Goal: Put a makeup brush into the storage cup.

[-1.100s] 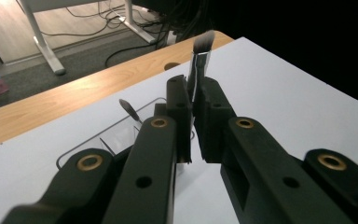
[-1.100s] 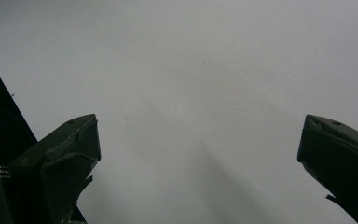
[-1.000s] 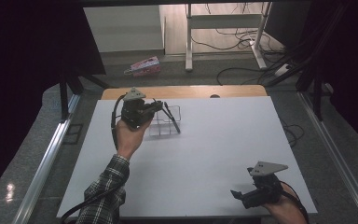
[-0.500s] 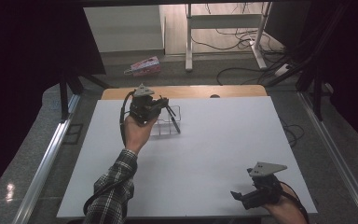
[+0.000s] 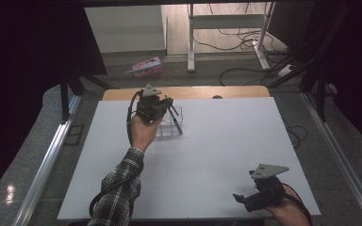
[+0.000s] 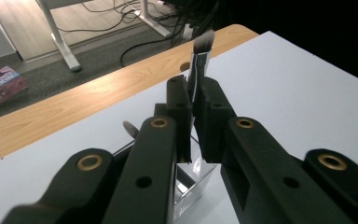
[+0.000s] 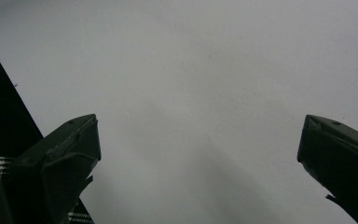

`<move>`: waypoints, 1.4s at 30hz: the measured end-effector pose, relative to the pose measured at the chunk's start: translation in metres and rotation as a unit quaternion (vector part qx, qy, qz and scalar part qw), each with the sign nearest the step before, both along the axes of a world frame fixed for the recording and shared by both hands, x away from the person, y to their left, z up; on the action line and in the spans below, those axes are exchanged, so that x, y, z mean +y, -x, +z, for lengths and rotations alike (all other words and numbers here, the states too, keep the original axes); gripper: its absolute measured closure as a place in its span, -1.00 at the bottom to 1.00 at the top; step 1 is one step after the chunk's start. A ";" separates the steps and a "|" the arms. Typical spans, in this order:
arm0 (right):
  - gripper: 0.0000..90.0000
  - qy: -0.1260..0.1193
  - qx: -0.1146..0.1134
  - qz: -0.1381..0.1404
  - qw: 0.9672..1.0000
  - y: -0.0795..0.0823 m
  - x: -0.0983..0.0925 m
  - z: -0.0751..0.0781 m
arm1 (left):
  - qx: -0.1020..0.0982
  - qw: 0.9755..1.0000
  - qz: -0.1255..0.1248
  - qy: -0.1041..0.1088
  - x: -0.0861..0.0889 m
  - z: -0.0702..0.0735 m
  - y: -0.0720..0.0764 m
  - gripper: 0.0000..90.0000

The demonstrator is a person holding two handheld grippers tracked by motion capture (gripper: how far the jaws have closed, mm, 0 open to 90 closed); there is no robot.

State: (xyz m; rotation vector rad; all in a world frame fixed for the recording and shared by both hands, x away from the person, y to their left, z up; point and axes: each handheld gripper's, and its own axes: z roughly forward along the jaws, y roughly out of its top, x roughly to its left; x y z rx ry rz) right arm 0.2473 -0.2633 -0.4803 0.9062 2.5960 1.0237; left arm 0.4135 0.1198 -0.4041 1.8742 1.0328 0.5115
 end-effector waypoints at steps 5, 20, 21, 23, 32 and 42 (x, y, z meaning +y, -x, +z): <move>-1.00 0.001 0.004 0.002 1.000 0.000 0.001 0.000 | 0.004 1.000 0.004 0.000 -0.003 -0.006 -0.004 0.89; -1.00 0.008 0.007 0.007 1.000 0.001 0.002 -0.001 | 0.019 1.000 0.006 -0.018 -0.013 -0.028 -0.010 0.89; -1.00 0.009 0.007 0.007 1.000 0.001 0.002 -0.001 | 0.021 1.000 0.007 -0.017 -0.013 -0.029 -0.010 0.89; -1.00 0.008 0.007 0.008 1.000 0.001 0.002 -0.001 | 0.023 1.000 0.007 -0.017 -0.014 -0.032 -0.011 0.89; -1.00 0.011 0.009 0.010 1.000 0.001 0.002 -0.002 | 0.032 0.999 0.002 -0.022 -0.019 -0.045 -0.011 0.89; -1.00 0.014 0.011 0.011 1.000 0.002 0.003 -0.002 | 0.036 0.999 0.002 -0.023 -0.024 -0.056 -0.010 0.86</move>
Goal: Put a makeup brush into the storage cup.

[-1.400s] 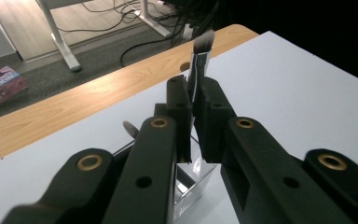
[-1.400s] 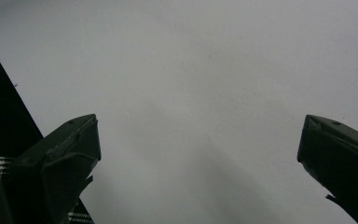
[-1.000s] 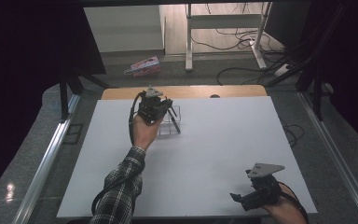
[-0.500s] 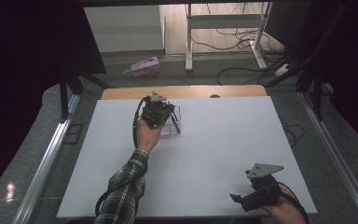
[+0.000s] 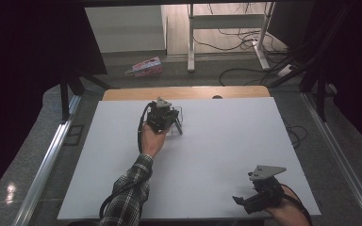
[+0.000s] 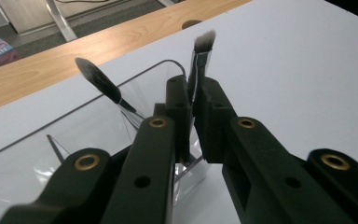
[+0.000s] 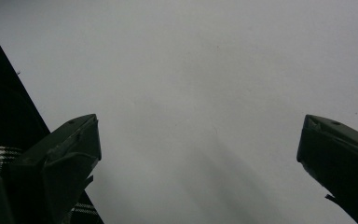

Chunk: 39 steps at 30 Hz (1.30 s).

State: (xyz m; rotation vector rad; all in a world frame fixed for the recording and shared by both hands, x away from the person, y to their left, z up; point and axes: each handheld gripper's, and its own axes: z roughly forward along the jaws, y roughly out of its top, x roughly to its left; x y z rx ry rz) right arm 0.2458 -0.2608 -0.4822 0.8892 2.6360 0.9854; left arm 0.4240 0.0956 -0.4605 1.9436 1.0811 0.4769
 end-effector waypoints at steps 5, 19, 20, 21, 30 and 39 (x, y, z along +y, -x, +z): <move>-1.00 0.000 -0.002 -0.001 1.000 0.000 -0.001 0.000 | -0.011 1.000 -0.002 0.004 -0.001 0.001 0.002 0.41; -1.00 -0.002 -0.007 -0.007 1.000 -0.001 -0.003 0.002 | -0.025 0.999 -0.016 -0.013 -0.002 0.014 0.006 -0.46; -1.00 -0.002 -0.007 -0.007 1.000 -0.001 -0.003 0.002 | -0.026 0.999 -0.016 -0.016 -0.002 0.014 0.007 -0.49; -1.00 -0.003 -0.006 -0.007 1.000 -0.001 -0.003 0.002 | -0.026 0.999 -0.017 -0.018 -0.002 0.015 0.008 -0.53; -1.00 -0.004 -0.011 -0.015 1.000 -0.001 -0.005 0.003 | -0.027 0.999 -0.027 -0.028 0.004 0.017 0.013 -0.81; -1.00 -0.003 -0.014 -0.016 1.000 -0.001 -0.005 0.003 | -0.024 0.998 -0.044 -0.043 0.012 0.019 0.018 -0.92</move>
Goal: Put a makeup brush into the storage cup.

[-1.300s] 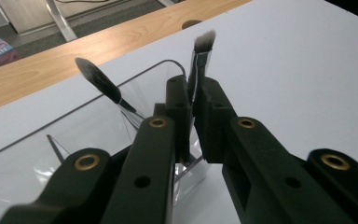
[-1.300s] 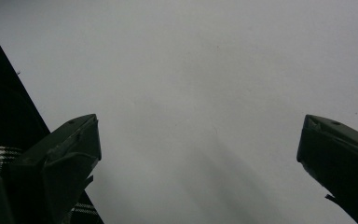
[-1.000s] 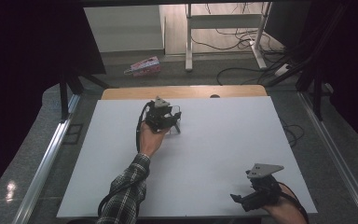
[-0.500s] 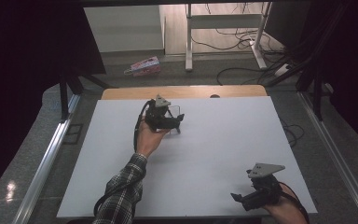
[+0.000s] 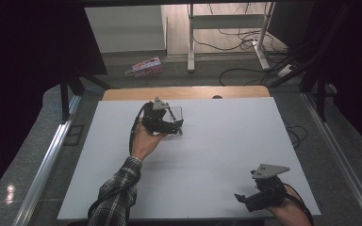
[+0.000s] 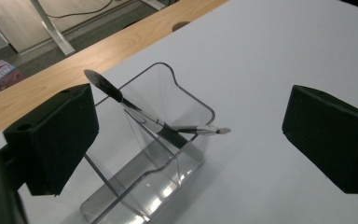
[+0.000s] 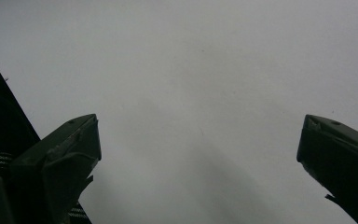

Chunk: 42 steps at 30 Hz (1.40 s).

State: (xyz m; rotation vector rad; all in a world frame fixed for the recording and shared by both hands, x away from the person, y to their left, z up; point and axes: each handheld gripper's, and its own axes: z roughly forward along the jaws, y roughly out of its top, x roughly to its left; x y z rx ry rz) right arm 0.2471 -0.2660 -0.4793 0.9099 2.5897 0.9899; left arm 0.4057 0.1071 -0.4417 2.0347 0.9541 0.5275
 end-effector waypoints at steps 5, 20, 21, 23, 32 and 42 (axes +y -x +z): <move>-1.00 0.003 -0.001 0.001 1.000 0.000 0.000 0.000 | 0.000 1.000 -0.009 -0.011 0.002 0.004 0.004 -0.97; -1.00 0.005 -0.003 0.001 1.000 0.000 0.000 0.000 | 0.009 1.000 -0.007 -0.011 0.017 0.000 0.018 -1.00; -1.00 0.005 -0.003 0.001 1.000 0.000 0.000 0.000 | 0.009 1.000 -0.006 -0.012 0.018 0.000 0.019 -1.00; -1.00 0.006 -0.003 0.001 1.000 0.000 0.000 -0.001 | 0.006 1.000 -0.006 -0.012 0.022 0.001 0.022 -1.00; -1.00 0.007 -0.003 0.001 1.000 0.000 0.000 -0.001 | -0.001 1.000 -0.012 -0.013 0.030 0.002 0.032 -1.00; -1.00 0.004 -0.006 -0.001 1.000 0.000 0.000 0.000 | -0.003 1.000 -0.020 -0.017 0.032 0.001 0.042 -1.00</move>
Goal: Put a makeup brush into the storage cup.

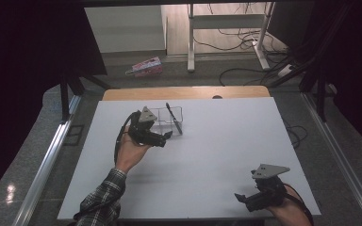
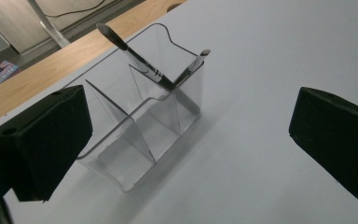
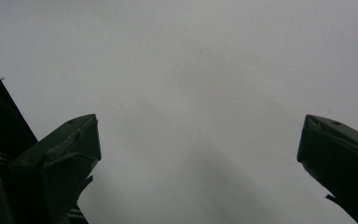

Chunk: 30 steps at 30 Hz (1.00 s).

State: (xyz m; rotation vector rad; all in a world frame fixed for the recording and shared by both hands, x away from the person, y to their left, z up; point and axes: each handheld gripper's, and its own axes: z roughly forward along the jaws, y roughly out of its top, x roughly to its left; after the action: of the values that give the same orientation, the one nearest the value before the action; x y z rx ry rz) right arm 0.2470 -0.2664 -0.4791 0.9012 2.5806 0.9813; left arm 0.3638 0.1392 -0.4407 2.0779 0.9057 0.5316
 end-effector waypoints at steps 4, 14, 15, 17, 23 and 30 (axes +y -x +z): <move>-1.00 -0.002 -0.001 -0.002 1.000 0.000 0.000 0.000 | 0.001 1.000 0.002 -0.002 0.002 -0.002 0.003 -1.00; -1.00 0.000 -0.002 0.001 1.000 0.000 0.000 0.000 | 0.002 1.000 0.007 -0.005 0.012 -0.006 0.013 -1.00; -1.00 0.000 -0.002 0.000 1.000 0.000 0.000 0.000 | 0.002 1.000 0.007 -0.003 0.013 -0.006 0.014 -1.00; -1.00 0.000 -0.002 0.001 1.000 0.000 0.000 0.000 | 0.001 1.000 0.007 -0.005 0.014 -0.006 0.016 -1.00; -1.00 0.003 -0.004 0.001 1.000 0.000 0.000 0.000 | -0.002 1.000 0.008 -0.005 0.017 -0.006 0.022 -1.00; -1.00 0.003 -0.006 0.001 1.000 0.001 0.000 0.000 | -0.003 1.000 0.008 -0.004 0.020 -0.007 0.029 -1.00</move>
State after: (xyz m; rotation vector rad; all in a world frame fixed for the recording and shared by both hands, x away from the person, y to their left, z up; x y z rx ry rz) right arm 0.2463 -0.2659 -0.4788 0.8881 2.5731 0.9771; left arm 0.3352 0.1590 -0.4474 2.0764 0.9183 0.5510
